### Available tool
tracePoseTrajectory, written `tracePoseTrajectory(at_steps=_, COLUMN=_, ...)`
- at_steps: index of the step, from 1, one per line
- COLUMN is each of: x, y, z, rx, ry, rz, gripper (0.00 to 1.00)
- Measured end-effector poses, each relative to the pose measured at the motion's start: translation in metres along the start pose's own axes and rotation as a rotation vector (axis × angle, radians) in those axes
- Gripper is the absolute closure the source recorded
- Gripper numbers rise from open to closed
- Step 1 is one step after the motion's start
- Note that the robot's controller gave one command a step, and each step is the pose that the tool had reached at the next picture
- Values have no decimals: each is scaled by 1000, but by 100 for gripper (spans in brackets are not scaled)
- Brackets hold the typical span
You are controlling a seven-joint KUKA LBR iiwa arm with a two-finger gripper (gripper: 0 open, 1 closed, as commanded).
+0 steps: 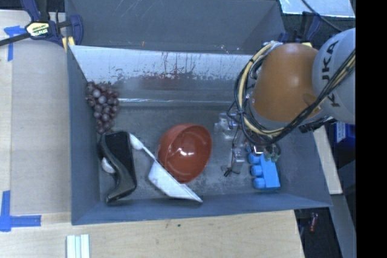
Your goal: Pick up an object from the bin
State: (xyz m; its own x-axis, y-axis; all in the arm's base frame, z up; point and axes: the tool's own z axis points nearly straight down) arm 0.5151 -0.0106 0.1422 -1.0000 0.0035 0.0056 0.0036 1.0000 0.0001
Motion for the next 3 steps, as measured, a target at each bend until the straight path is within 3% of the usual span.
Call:
tracePoseTrajectory(at_steps=1, x=-2, y=0, z=-4, rx=0, ry=-8, rz=-1, gripper=0)
tracePoseTrajectory(at_steps=2, x=-41, y=-87, z=57, rx=2, ry=-12, rz=-269, gripper=0)
tracePoseTrajectory(at_steps=3, x=-66, y=-112, z=10, rx=4, ry=-15, rz=-458, gripper=0)
